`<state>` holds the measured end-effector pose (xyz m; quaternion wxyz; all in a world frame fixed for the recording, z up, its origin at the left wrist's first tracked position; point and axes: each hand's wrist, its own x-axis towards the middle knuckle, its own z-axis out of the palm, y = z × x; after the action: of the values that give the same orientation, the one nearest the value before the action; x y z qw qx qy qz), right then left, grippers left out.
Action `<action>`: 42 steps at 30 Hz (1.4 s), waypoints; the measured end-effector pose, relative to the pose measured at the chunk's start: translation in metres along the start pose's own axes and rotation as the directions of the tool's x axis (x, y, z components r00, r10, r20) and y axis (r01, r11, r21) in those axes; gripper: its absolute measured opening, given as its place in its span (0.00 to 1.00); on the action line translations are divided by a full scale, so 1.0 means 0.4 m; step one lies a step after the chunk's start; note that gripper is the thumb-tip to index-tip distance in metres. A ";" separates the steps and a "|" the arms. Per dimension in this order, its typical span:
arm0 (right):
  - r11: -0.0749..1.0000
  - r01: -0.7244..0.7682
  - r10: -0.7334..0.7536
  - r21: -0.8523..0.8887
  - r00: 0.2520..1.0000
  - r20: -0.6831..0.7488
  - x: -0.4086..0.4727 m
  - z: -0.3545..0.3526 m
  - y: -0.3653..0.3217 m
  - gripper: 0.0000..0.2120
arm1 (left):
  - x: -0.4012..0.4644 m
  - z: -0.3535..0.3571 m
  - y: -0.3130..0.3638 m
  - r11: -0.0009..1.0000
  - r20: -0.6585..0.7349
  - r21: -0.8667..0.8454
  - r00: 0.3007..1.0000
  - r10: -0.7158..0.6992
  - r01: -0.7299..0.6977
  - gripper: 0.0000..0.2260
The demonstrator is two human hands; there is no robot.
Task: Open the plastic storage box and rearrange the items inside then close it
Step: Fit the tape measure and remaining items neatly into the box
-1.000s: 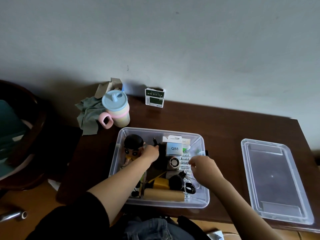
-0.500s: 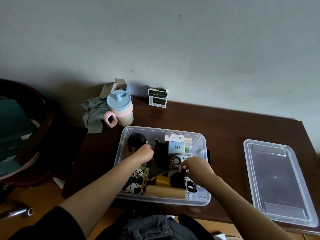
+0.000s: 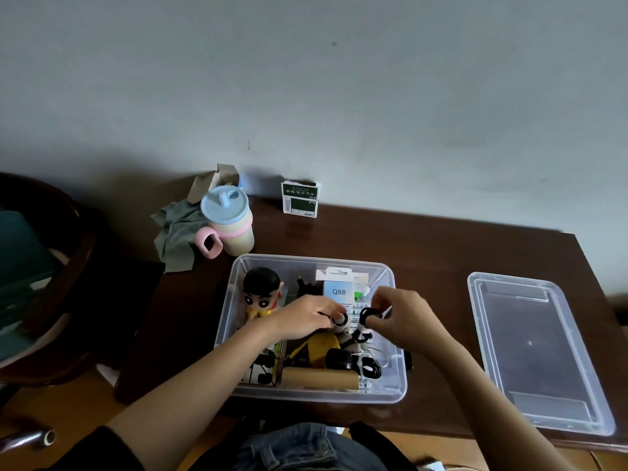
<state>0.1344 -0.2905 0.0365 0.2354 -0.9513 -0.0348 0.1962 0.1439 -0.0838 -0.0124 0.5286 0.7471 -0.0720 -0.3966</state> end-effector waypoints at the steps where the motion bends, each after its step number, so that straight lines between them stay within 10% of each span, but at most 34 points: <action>1: 0.997 -0.017 0.018 0.069 1.000 -0.021 0.004 -0.007 -0.003 0.05 | -0.003 0.003 0.003 0.999 0.038 -0.027 0.999 0.023 -0.022 0.16; 9: 0.834 -0.156 0.101 0.529 0.986 0.131 0.022 0.012 -0.055 0.03 | -0.033 -0.009 0.011 0.996 -0.012 0.009 0.996 0.084 -0.084 0.05; 14: 0.983 0.017 0.023 -0.185 0.978 0.208 0.018 0.029 -0.047 0.11 | -0.065 -0.048 -0.018 0.988 -0.194 0.007 0.970 -0.147 0.151 0.09; 21: 0.635 0.298 -0.037 -0.713 0.933 0.357 -0.001 0.116 -0.032 0.11 | -0.054 -0.059 -0.048 0.848 -0.312 0.304 0.886 -0.343 0.435 0.13; 33: 0.468 0.318 0.031 -0.825 0.927 0.374 0.001 0.195 -0.011 0.14 | 0.041 -0.019 -0.013 0.428 -0.449 0.663 0.784 -0.428 0.613 0.17; 42: 0.713 0.235 -0.009 -0.661 0.945 0.327 -0.008 0.132 -0.026 0.10 | 0.058 -0.020 -0.074 0.650 -0.458 0.462 0.790 -0.408 0.604 0.13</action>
<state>0.1113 -0.2590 -0.0005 -0.1322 -0.9241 -0.2043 0.2947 0.1556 -0.0773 -0.0484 0.1417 0.9143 0.1084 -0.3636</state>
